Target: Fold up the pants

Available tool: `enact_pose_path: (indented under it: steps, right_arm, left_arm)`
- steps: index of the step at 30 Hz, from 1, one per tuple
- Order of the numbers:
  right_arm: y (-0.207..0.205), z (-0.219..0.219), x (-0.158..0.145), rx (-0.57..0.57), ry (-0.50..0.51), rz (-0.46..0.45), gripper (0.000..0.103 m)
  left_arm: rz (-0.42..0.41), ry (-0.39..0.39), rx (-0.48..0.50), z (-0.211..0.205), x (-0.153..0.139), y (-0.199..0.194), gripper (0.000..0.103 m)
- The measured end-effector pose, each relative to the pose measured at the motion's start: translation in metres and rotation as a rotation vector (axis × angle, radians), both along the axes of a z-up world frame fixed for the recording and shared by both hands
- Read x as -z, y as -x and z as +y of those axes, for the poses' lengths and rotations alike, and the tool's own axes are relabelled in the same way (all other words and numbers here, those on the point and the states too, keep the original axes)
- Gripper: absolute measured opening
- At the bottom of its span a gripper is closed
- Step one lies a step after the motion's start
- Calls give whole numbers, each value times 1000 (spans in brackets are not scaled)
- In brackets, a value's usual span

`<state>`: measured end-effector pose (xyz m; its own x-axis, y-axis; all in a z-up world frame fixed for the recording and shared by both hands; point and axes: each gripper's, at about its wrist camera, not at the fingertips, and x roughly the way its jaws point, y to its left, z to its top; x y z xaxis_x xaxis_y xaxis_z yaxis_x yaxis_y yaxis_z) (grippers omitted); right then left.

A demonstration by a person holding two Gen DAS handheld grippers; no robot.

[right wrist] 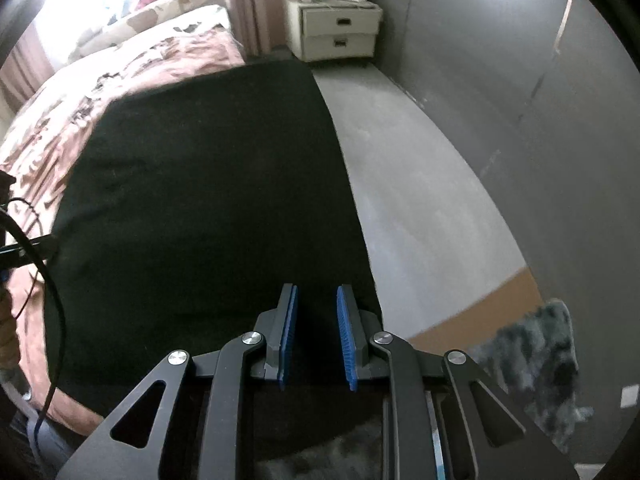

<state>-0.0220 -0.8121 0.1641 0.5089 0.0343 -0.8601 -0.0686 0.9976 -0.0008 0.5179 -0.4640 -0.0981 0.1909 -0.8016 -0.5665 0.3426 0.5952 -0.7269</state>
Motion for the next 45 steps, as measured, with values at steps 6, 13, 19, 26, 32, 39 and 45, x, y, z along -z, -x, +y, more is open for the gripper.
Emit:
enact_pose_path:
  steps: [6,13,19,26,32,39,45]
  right_arm:
    - [19,-2,-10,33,5,39,17]
    - [28,3,-33,31,-19,31,19]
    - [56,6,-56,23,-56,-4,38]
    - [92,17,-93,28,-84,-74,73]
    - [128,30,-109,40,-95,-111,90]
    - [170,45,-127,52,-99,-179,103]
    - [200,58,-131,87,-97,-200,103]
  left_arm:
    - [45,-17,-8,-5,7,25,37]
    - [63,-94,-18,-1,-4,34,38]
    - [6,-111,-25,16,-40,44,41]
    - [-93,-147,-68,46,-89,70,82]
    - [-153,-181,-102,75,-126,96,99]
    - [-248,-214,-131,102,-171,129,102]
    - [-308,-228,-129,121,-194,158,102]
